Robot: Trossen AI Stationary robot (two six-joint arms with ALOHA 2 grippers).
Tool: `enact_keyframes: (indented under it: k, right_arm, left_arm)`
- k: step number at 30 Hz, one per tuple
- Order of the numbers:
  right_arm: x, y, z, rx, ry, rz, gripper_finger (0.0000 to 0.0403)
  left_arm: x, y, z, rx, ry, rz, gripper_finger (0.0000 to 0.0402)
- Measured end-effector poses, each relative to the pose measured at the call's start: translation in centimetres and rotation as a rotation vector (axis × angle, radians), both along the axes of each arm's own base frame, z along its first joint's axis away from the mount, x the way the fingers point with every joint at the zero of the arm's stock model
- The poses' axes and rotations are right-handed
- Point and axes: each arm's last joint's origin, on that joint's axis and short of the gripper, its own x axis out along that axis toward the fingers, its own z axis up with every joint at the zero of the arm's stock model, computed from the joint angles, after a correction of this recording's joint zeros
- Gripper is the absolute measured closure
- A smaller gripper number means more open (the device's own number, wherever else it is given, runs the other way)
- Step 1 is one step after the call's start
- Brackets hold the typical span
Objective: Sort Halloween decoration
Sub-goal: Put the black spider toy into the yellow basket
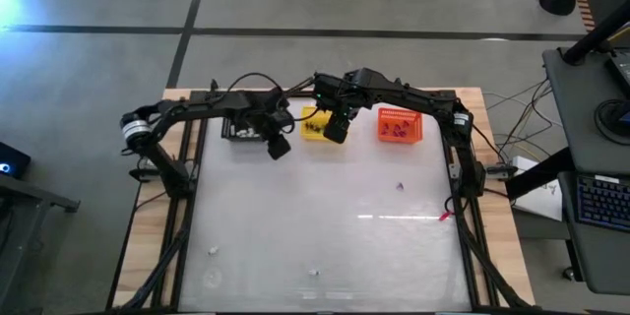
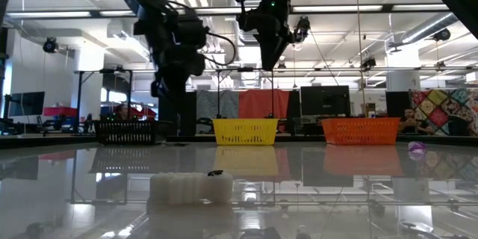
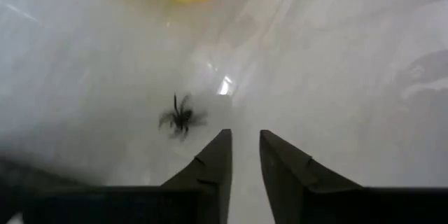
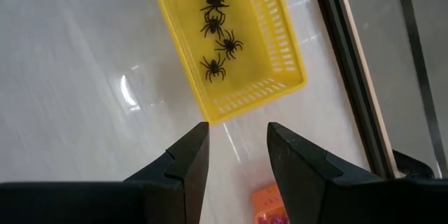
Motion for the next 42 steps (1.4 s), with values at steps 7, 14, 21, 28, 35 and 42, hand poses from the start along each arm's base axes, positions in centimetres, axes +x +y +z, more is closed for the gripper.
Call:
enact_keyframes:
  k: [7, 14, 21, 28, 35, 42]
  right_arm:
    - [-0.3, 0.1, 0.0, 0.009, 0.027, 0.001, 0.0264]
    - [-0.5, 0.2, -0.1, 0.017, 0.049, 0.000, 0.0264]
    - [-0.6, 0.2, -0.1, 0.021, 0.062, 0.000, 0.0264]
    - [-0.6, 0.2, -0.1, 0.021, 0.061, -0.001, 0.0264]
    - [-0.6, 0.2, -0.1, 0.024, 0.057, -0.017, 0.0264]
    - [-0.6, 0.2, -0.1, 0.026, 0.054, -0.029, 0.0264]
  left_arm:
    - [1.9, 1.5, -1.2, 0.093, 0.165, -0.049, 0.0294]
    - [2.8, 2.1, -2.4, 0.120, 0.208, -0.100, 0.0284]
    - [2.7, 1.9, -3.1, 0.091, 0.197, -0.123, 0.0284]
    - [2.4, 1.8, -3.8, 0.084, 0.198, -0.119, 0.0284]
    - [2.5, 1.7, -3.8, 0.074, 0.186, -0.120, 0.0284]
    - [3.2, 0.7, -5.1, 0.054, 0.232, -0.185, 0.0284]
